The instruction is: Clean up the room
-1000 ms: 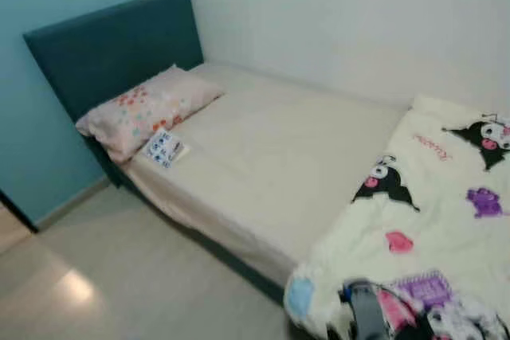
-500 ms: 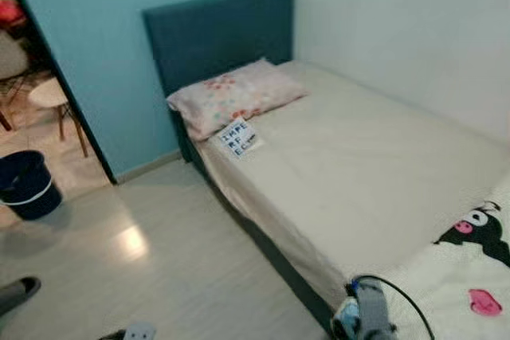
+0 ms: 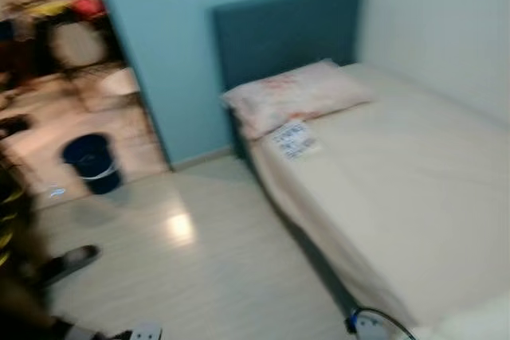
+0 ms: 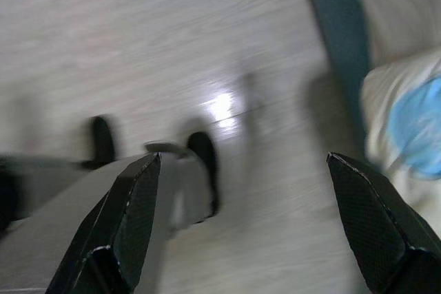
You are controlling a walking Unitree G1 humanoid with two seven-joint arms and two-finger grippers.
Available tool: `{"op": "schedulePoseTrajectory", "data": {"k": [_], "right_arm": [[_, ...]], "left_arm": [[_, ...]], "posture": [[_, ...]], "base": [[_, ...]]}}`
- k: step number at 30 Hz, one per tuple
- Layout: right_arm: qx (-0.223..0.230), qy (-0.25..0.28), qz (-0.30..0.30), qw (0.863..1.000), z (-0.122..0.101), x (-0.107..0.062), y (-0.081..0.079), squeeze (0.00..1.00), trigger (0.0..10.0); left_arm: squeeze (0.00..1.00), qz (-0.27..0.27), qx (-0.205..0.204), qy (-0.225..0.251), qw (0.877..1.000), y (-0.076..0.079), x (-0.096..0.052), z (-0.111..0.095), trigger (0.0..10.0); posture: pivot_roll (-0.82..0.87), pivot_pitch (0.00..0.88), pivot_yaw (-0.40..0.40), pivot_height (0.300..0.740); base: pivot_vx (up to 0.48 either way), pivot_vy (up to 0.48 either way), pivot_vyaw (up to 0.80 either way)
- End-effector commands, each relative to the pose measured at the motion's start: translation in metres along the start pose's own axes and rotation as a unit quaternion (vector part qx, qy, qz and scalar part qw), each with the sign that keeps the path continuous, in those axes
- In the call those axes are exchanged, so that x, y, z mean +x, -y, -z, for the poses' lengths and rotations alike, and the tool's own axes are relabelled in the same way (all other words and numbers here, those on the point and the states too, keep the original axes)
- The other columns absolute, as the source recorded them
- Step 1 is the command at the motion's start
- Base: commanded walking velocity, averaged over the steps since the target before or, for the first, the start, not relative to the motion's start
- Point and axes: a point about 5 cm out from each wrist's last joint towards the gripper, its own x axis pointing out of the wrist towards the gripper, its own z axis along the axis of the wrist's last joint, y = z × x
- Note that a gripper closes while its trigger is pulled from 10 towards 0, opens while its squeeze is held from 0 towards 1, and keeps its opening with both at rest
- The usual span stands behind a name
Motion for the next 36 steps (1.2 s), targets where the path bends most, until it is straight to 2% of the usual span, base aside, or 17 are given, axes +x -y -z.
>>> {"op": "schedulePoseTrajectory", "data": {"k": [1,9,15,16,23,25,26,27,30,32,33,35,36], "right_arm": [[0.002,0.003,-0.007,1.0,-0.003,0.001,-0.006,0.0,10.0],[0.003,0.001,-0.001,1.0,0.0,0.0,0.0,0.0,10.0],[0.006,0.003,0.0,1.0,-0.001,0.0,0.001,0.0,10.0],[0.02,0.003,-0.003,1.0,-0.001,0.0,0.0,0.0,10.0],[0.025,-0.003,0.005,1.0,-0.001,0.0,0.001,0.0,10.0],[0.023,-0.002,0.006,1.0,-0.003,0.0,0.001,0.0,10.0],[0.011,0.001,0.005,1.0,-0.005,0.001,0.002,0.0,10.0],[0.011,0.001,0.005,1.0,-0.005,0.001,0.002,0.0,10.0],[-0.063,0.006,0.007,0.998,-0.014,0.001,0.003,0.0,10.0],[-0.082,0.008,0.007,0.997,-0.017,0.002,0.003,0.0,10.0],[-0.098,0.012,0.005,0.995,-0.021,0.002,0.004,0.0,10.0],[-0.107,0.014,0.004,0.994,-0.023,0.002,0.004,0.0,10.0],[-0.118,0.018,0.002,0.993,-0.027,0.002,0.004,0.0,10.0]], "left_arm": [[0.0,-0.004,-0.002,0.003,1.0,-0.006,-0.001,-0.001,10.0],[0.0,0.021,-0.003,-0.003,1.0,0.005,0.001,-0.002,10.0],[0.0,0.026,0.006,-0.004,1.0,0.023,0.004,-0.008,10.0],[0.0,0.029,0.002,-0.003,1.0,0.026,0.005,-0.01,10.0],[0.0,0.032,0.005,-0.006,0.999,0.022,0.005,-0.012,10.0],[0.0,0.026,-0.012,0.001,1.0,0.019,0.005,-0.013,10.0],[0.0,0.021,-0.031,0.009,0.999,0.017,0.004,-0.014,10.0],[0.0,0.021,-0.031,0.009,0.999,0.017,0.004,-0.014,10.0],[0.0,0.002,-0.069,0.024,0.997,0.01,0.004,-0.016,10.0],[0.0,-0.001,-0.08,0.029,0.996,0.009,0.004,-0.017,10.0],[0.0,-0.006,-0.093,0.03,0.995,0.008,0.004,-0.016,10.0],[0.0,-0.009,-0.101,0.03,0.994,0.007,0.003,-0.015,10.0],[0.0,-0.014,-0.106,0.029,0.994,0.007,0.003,-0.015,10.0]], "posture": [[-0.14,0.0,0.061,0.74],[-0.18,0.0,0.062,0.74],[-0.18,0.0,0.067,0.74],[-0.18,0.0,0.067,0.74],[-0.18,0.0,0.068,0.74],[-0.19,0.0,0.062,0.74],[-0.19,0.0,0.04,0.74],[-0.19,0.0,0.04,0.74],[-0.19,0.0,0.027,0.74],[-0.19,0.0,0.027,0.74],[-0.2,0.0,-0.042,0.74],[-0.2,0.0,-0.042,0.74],[-0.19,0.0,-0.076,0.74]], "base": [[0.0,0.0,0.78],[0.0,0.0,0.78],[0.0,0.0,0.78],[0.0,0.0,0.44],[0.0,-0.395,0.06],[0.0,-0.231,0.0],[0.0,0.0,0.0],[0.0,0.0,0.0],[0.0,0.0,0.0],[0.0,0.0,0.0],[0.0,0.0,0.0],[0.0,0.0,0.0],[0.0,0.0,0.0]]}}
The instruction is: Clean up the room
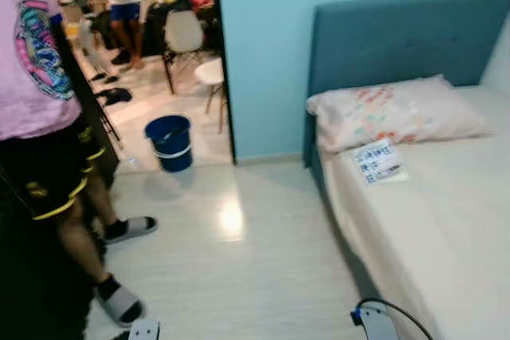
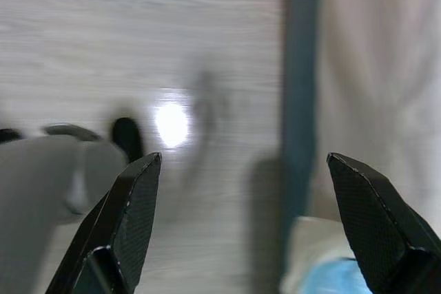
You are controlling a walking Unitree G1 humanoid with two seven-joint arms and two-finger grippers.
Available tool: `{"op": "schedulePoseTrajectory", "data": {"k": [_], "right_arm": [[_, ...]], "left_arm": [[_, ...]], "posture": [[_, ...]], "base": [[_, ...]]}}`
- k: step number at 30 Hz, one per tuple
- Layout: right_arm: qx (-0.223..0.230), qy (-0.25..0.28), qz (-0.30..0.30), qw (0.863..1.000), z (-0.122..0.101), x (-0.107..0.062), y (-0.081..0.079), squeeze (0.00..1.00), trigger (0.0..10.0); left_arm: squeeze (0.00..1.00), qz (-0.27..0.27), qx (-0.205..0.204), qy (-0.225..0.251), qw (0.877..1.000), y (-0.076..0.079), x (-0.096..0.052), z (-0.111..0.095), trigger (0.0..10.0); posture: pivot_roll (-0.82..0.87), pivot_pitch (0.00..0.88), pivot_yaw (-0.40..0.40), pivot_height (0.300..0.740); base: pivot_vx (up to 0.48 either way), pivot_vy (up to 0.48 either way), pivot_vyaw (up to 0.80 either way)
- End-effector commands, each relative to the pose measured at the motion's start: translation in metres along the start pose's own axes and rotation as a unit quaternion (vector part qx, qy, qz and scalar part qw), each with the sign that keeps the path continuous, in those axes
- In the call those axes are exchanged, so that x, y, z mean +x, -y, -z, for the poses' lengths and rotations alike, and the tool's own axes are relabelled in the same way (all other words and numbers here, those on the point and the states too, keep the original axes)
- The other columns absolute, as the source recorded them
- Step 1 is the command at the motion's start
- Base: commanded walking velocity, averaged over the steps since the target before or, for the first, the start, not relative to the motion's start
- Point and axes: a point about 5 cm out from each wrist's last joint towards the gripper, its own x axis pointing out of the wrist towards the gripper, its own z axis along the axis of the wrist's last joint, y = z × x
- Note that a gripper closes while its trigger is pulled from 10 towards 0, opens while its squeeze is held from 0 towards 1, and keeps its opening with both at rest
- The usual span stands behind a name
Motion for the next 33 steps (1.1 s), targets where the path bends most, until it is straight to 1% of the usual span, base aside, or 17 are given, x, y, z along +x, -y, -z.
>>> {"op": "schedulePoseTrajectory", "data": {"k": [1,6,10,12,17,18,19,20,22,23,25,26,27,28,31,32,33], "right_arm": [[-0.019,0.005,-0.011,1.0,-0.005,0.001,-0.004,0.0,10.0],[-0.021,0.019,-0.008,1.0,-0.019,0.002,-0.002,0.0,10.0],[-0.023,0.019,-0.008,1.0,-0.019,0.002,-0.002,0.0,10.0],[-0.032,0.046,-0.013,0.998,-0.04,0.003,-0.005,0.0,10.0],[-0.046,0.066,-0.014,0.997,-0.057,0.003,-0.007,0.0,10.0],[-0.035,0.07,-0.011,0.997,-0.06,0.003,-0.006,0.0,10.0],[-0.004,0.074,-0.007,0.997,-0.062,0.003,-0.003,0.0,10.0],[-0.004,0.074,-0.007,0.997,-0.062,0.003,-0.003,0.0,10.0],[0.042,0.097,-0.008,0.994,-0.074,0.002,-0.001,0.0,10.0],[0.05,0.103,-0.008,0.993,-0.077,0.001,0.0,0.0,10.0],[0.075,0.154,-0.05,0.984,-0.105,-0.002,-0.01,0.0,10.0],[0.074,0.18,-0.072,0.978,-0.119,-0.004,-0.016,0.0,10.0],[0.074,0.18,-0.072,0.978,-0.119,-0.004,-0.016,0.0,10.0],[0.071,0.195,-0.086,0.974,-0.128,-0.006,-0.02,0.0,10.0],[0.071,0.195,-0.086,0.974,-0.128,-0.006,-0.02,0.0,10.0],[0.043,0.207,-0.103,0.972,-0.134,-0.008,-0.028,0.0,10.0],[-0.003,0.217,-0.12,0.969,-0.134,-0.009,-0.041,0.0,10.0]], "left_arm": [[0.0,-0.015,-0.013,0.003,1.0,-0.005,-0.001,0.0,10.0],[0.0,-0.008,-0.039,0.005,0.999,0.002,0.0,0.004,10.0],[0.0,-0.008,-0.04,0.005,0.999,0.002,0.0,0.004,10.0],[0.0,-0.004,-0.025,0.003,1.0,0.014,0.0,0.008,10.0],[0.0,-0.003,-0.004,0.002,1.0,0.026,0.0,0.013,10.0],[0.0,-0.004,0.014,0.0,1.0,0.029,0.0,0.016,10.0],[0.0,-0.009,0.028,-0.002,1.0,0.029,-0.001,0.018,10.0],[0.0,-0.009,0.028,-0.002,1.0,0.029,-0.001,0.018,10.0],[0.0,-0.03,0.05,-0.005,0.998,0.023,-0.002,0.02,10.0],[0.0,-0.036,0.054,-0.006,0.998,0.021,-0.002,0.021,10.0],[0.0,-0.064,0.06,0.005,0.996,-0.005,-0.002,0.006,10.0],[0.0,-0.071,0.06,0.018,0.996,-0.014,-0.002,-0.004,10.0],[0.0,-0.071,0.06,0.018,0.996,-0.014,-0.002,-0.004,10.0],[0.0,-0.074,0.061,0.027,0.995,-0.019,-0.002,-0.01,10.0],[0.0,-0.074,0.061,0.027,0.995,-0.019,-0.002,-0.01,10.0],[0.0,-0.068,0.06,0.044,0.995,-0.02,-0.001,-0.019,10.0],[0.0,-0.048,0.067,0.074,0.994,-0.016,-0.001,-0.032,10.0]], "posture": [[-0.19,0.0,-0.076,0.74],[-0.19,0.0,-0.079,0.74],[-0.19,0.0,-0.079,0.74],[-0.17,0.0,-0.062,0.74],[-0.16,0.0,-0.063,0.74],[-0.15,0.0,-0.065,0.74],[-0.15,0.0,-0.065,0.74],[-0.15,0.0,-0.065,0.74],[-0.14,0.0,-0.063,0.74],[-0.14,0.0,-0.063,0.74],[-0.12,0.0,-0.053,0.74],[-0.11,0.0,-0.05,0.74],[-0.11,0.0,-0.05,0.74],[-0.11,0.0,-0.047,0.74],[-0.11,0.0,-0.047,0.74],[-0.11,0.0,-0.042,0.74],[-0.11,0.0,-0.032,0.74]], "base": [[0.0,0.0,0.0],[0.0,0.0,0.0],[0.0,0.0,0.0],[0.0,-0.236,0.0],[0.0,0.0,0.0],[0.0,0.0,0.0],[0.0,0.0,0.0],[0.0,0.0,0.0],[0.0,0.0,0.0],[0.0,0.0,0.0],[0.0,0.0,0.0],[0.0,0.0,0.0],[0.0,0.0,0.0],[0.0,0.0,0.0],[0.0,0.0,0.0],[0.0,0.0,0.0],[0.0,0.0,0.0]]}}
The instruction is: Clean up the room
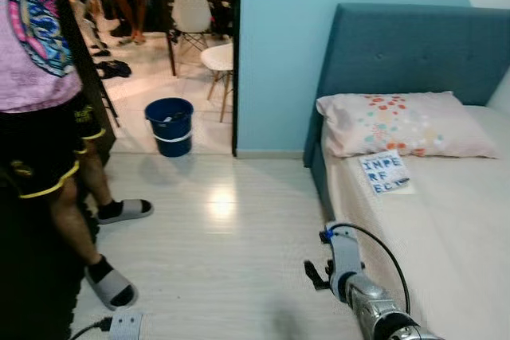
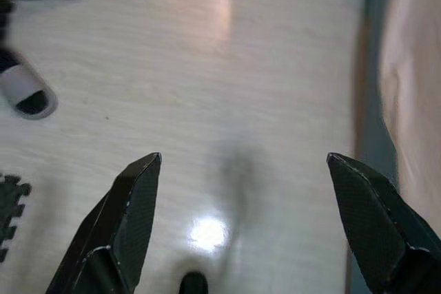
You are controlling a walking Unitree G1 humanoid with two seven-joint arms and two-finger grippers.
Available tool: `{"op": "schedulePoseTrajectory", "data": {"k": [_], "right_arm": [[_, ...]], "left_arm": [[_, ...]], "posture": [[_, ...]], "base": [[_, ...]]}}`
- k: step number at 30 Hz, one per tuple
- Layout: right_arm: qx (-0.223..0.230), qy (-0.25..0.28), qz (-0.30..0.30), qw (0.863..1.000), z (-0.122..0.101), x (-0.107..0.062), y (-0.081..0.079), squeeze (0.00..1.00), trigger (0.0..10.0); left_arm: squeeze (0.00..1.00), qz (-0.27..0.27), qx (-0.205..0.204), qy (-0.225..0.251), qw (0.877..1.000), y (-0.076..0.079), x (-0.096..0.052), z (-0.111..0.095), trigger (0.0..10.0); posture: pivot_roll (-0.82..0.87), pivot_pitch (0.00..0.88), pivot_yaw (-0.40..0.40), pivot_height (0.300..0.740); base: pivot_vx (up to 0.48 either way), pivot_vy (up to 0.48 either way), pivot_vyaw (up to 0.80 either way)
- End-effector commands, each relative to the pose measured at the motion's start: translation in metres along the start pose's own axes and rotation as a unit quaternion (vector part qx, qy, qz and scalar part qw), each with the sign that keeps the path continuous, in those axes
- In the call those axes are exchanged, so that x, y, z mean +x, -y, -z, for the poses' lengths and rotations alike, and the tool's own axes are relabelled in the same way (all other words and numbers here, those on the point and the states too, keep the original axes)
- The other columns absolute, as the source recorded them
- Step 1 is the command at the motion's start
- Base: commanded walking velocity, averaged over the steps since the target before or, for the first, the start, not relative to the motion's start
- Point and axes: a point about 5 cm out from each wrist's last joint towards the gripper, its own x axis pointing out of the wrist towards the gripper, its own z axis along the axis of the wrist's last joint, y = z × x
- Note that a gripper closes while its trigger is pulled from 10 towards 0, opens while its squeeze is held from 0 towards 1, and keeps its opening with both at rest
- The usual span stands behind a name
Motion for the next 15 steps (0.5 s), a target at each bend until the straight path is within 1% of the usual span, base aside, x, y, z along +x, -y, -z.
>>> {"op": "schedulePoseTrajectory", "data": {"k": [1,2,3,4,5,6,7,8,10,11,12,13,14,15], "right_arm": [[-0.024,0.0,-0.024,0.999,0.004,0.001,-0.011,0.0,10.0],[-0.06,-0.002,-0.038,0.997,0.008,0.0,-0.017,0.0,10.0],[-0.06,-0.002,-0.038,0.997,0.008,0.0,-0.017,0.0,10.0],[-0.068,0.012,-0.05,0.996,0.011,-0.003,-0.018,0.0,10.0],[-0.068,0.012,-0.05,0.996,0.011,-0.003,-0.018,0.0,10.0],[-0.067,0.036,-0.064,0.995,0.012,-0.007,-0.017,0.0,10.0],[-0.067,0.036,-0.064,0.995,0.012,-0.007,-0.017,0.0,10.0],[-0.081,0.067,-0.073,0.992,0.013,-0.014,-0.015,0.0,10.0],[-0.081,0.067,-0.073,0.992,0.013,-0.014,-0.015,0.0,10.0],[-0.087,0.106,-0.079,0.987,0.011,-0.023,-0.014,0.0,10.0],[-0.093,0.138,-0.091,0.982,0.008,-0.033,-0.016,0.0,10.0],[-0.103,0.159,-0.098,0.977,0.005,-0.041,-0.019,0.0,10.0],[-0.117,0.177,-0.109,0.971,0.0,-0.047,-0.022,0.0,10.0],[-0.117,0.177,-0.109,0.971,0.0,-0.047,-0.022,0.0,10.0]], "left_arm": [[0.0,0.016,-0.001,0.02,1.0,0.005,0.002,-0.009,10.0],[0.0,0.043,0.013,0.052,0.998,0.014,0.002,-0.019,10.0],[0.0,0.043,0.013,0.052,0.998,0.014,0.002,-0.019,10.0],[0.0,0.077,0.018,0.084,0.993,0.025,0.001,-0.026,10.0],[0.0,0.077,0.018,0.084,0.993,0.025,0.001,-0.026,10.0],[0.0,0.095,0.003,0.106,0.99,0.033,-0.001,-0.029,10.0],[0.0,0.095,0.003,0.106,0.99,0.033,-0.001,-0.029,10.0],[0.0,0.111,-0.014,0.136,0.984,0.035,-0.004,-0.033,10.0],[0.0,0.111,-0.014,0.136,0.984,0.035,-0.004,-0.033,10.0],[0.0,0.126,-0.024,0.173,0.977,0.037,-0.008,-0.04,10.0],[0.0,0.139,-0.02,0.209,0.968,0.038,-0.012,-0.048,10.0],[0.0,0.149,-0.011,0.238,0.96,0.041,-0.015,-0.054,10.0],[0.0,0.156,-0.007,0.258,0.954,0.044,-0.018,-0.06,10.0],[0.0,0.156,-0.007,0.258,0.954,0.044,-0.018,-0.06,10.0]], "posture": [[-0.11,0.0,-0.032,0.74],[-0.12,0.001,-0.019,0.74],[-0.12,0.001,-0.019,0.74],[-0.12,0.001,-0.019,0.74],[-0.12,0.001,-0.019,0.74],[-0.14,0.006,-0.01,0.74],[-0.14,0.006,-0.01,0.74],[-0.15,0.006,-0.016,0.74],[-0.15,0.006,-0.016,0.74],[-0.15,0.007,-0.022,0.74],[-0.16,0.007,-0.024,0.74],[-0.17,0.001,-0.022,0.74],[-0.17,0.001,-0.02,0.74],[-0.17,0.001,-0.02,0.74]], "base": [[0.0,0.0,0.0],[0.0,0.0,0.0],[0.0,0.0,0.0],[0.0,0.0,0.0],[0.0,0.0,0.0],[0.0,0.0,0.0],[0.0,0.0,0.0],[0.0,0.0,0.0],[0.0,0.0,0.0],[0.0,0.0,0.0],[0.0,0.0,0.0],[0.0,0.0,0.0],[0.0,0.0,0.0],[0.0,0.0,0.0]]}}
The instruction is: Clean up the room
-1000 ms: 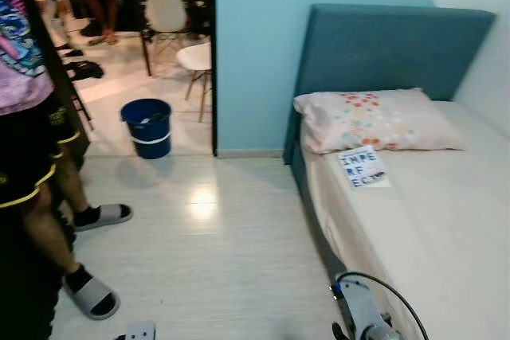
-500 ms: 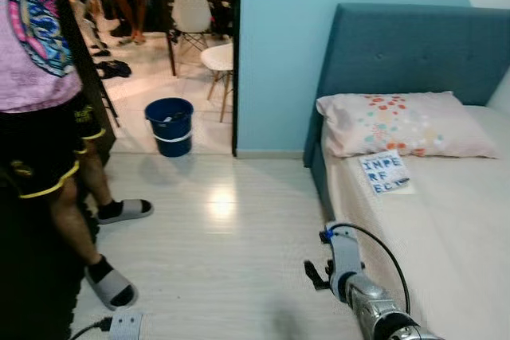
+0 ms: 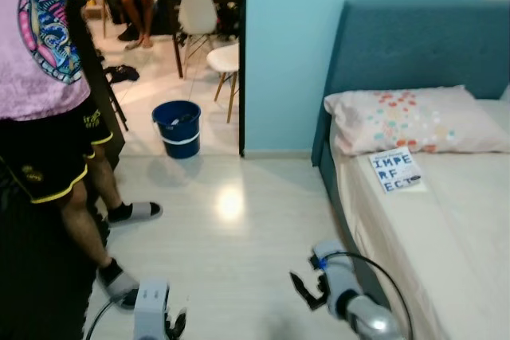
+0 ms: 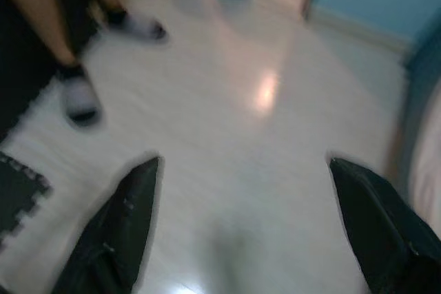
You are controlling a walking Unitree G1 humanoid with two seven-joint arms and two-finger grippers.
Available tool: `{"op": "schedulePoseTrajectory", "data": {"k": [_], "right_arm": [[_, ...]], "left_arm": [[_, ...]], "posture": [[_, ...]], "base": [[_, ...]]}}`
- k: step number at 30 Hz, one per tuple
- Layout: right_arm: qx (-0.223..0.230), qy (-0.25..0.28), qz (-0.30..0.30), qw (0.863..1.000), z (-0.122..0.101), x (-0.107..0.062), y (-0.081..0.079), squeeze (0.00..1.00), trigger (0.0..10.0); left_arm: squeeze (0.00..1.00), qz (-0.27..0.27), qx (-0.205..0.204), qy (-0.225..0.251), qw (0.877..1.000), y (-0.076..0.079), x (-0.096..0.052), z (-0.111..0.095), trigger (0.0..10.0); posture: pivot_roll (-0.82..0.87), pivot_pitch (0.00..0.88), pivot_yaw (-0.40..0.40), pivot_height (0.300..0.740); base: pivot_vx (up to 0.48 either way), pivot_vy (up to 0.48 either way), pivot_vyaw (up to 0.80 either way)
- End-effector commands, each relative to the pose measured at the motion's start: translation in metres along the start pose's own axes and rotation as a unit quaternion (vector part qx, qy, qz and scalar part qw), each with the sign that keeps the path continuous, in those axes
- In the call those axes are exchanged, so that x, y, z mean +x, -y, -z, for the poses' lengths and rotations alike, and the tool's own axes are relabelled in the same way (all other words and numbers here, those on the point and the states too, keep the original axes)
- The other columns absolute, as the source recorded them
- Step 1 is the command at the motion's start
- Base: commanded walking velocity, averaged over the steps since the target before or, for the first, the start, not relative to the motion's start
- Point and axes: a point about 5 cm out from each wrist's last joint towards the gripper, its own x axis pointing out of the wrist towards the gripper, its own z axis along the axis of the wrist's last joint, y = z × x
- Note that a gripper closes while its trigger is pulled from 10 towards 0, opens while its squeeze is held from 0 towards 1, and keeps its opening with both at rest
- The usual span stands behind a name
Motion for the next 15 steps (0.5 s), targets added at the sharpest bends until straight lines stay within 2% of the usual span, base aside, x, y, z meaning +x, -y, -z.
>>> {"op": "schedulePoseTrajectory", "data": {"k": [1,2,6,8,9,10,11,13,15], "right_arm": [[-0.018,0.035,-0.014,0.999,-0.017,0.004,-0.002,0.0,10.0],[-0.041,0.043,-0.027,0.998,-0.021,0.004,-0.004,0.0,10.0],[-0.061,0.039,-0.038,0.997,-0.021,0.005,-0.006,0.0,10.0],[-0.134,0.039,-0.011,0.99,-0.028,0.006,-0.001,0.0,10.0],[-0.134,0.039,-0.011,0.99,-0.028,0.006,-0.001,0.0,10.0],[-0.189,0.039,-0.019,0.981,-0.032,0.005,-0.004,0.0,10.0],[-0.189,0.039,-0.019,0.981,-0.032,0.005,-0.004,0.0,10.0],[-0.299,0.045,0.009,0.953,-0.044,-0.001,-0.001,0.0,10.0],[-0.299,0.045,0.009,0.953,-0.044,-0.001,-0.001,0.0,10.0]], "left_arm": [[0.0,0.013,0.005,0.028,1.0,0.007,0.003,-0.009,10.0],[0.0,0.013,0.003,0.049,0.999,0.01,0.007,-0.019,10.0],[0.0,0.013,-0.001,0.062,0.998,0.013,0.009,-0.026,10.0],[0.0,0.019,-0.007,0.076,0.997,0.023,0.017,-0.037,10.0],[0.0,0.019,-0.007,0.076,0.997,0.023,0.017,-0.037,10.0],[0.0,0.022,-0.009,0.081,0.996,0.027,0.02,-0.041,10.0],[0.0,0.022,-0.009,0.081,0.996,0.027,0.02,-0.041,10.0],[0.0,0.026,-0.015,0.089,0.996,0.03,0.021,-0.044,10.0],[0.0,0.026,-0.015,0.089,0.996,0.03,0.021,-0.044,10.0]], "posture": [[-0.17,0.001,-0.014,0.74],[-0.17,0.001,-0.014,0.74],[-0.18,0.0,-0.006,0.74],[-0.19,0.0,-0.002,0.74],[-0.19,0.0,-0.002,0.74],[-0.2,0.0,-0.002,0.74],[-0.2,0.0,-0.002,0.74],[-0.21,0.018,-0.001,0.74],[-0.21,0.018,-0.001,0.74]], "base": [[0.0,0.0,0.0],[0.0,0.0,0.0],[0.0,0.0,0.0],[0.0,0.0,0.0],[0.0,0.0,0.0],[0.0,0.0,0.0],[0.0,0.0,0.0],[0.0,0.0,0.0],[0.0,0.0,0.0]]}}
